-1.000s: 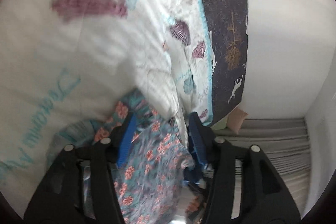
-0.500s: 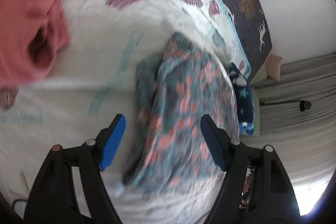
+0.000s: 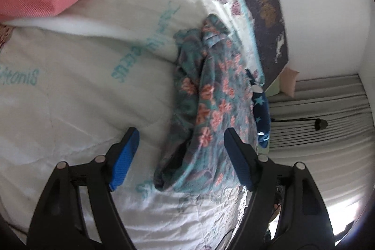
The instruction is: Fold small clothes
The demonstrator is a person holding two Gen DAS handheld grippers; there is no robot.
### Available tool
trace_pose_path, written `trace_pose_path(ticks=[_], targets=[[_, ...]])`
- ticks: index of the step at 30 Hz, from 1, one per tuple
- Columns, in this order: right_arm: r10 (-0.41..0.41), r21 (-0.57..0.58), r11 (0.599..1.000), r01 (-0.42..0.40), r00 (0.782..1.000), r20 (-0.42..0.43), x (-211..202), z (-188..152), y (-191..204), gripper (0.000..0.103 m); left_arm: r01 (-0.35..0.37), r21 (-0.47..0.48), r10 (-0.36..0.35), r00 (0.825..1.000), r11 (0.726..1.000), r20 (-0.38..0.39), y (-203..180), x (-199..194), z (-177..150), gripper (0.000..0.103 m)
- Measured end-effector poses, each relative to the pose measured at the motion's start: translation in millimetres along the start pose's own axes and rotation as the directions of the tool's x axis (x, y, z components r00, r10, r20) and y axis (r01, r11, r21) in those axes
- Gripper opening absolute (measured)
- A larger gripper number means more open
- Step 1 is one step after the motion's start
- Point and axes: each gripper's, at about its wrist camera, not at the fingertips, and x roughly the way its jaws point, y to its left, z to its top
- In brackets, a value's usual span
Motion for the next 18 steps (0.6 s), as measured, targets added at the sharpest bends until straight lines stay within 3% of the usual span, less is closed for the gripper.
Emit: trace_pose_path(ticks=[4,6,9,13,17,18], targets=[[-0.11,-0.245,0.96,0.135,0.988,0.111,-14,11,73,0.088,0.035,0.066,-0.041,0.995,0.997,0.087,4,6,-10,0.075],[-0.142,-0.409,0.897,0.169,0.985,0.097,5,19,128,0.089,0.038,0.111,-0.054,0.988,0.993,0.147,4,6,-17,0.075],[-0.138,-0.598,0.791,0.133,0.99,0.038,53,33,206,0.089,-0.015,0.174,-0.018,0.982,0.985,0.186,-4,7,-24,0.075],[-0.109,-0.668,0.743,0.044,0.992,-0.056,143,65,292,0.086,-0.065,0.219,0.02,0.98,0.973,0.2,-16,5,-27,0.074],[-0.243,-0.711,0.686,0.152,0.97,-0.027,217,91,344,0.069,0.003,0.187,-0.043,0.977,0.982,0.211,-14,2,-29,0.074],[-0.312,-0.733,0.649,0.204,0.95,-0.012,238,95,353,0.063,0.021,0.178,-0.059,0.976,0.984,0.212,-12,2,-30,0.074]])
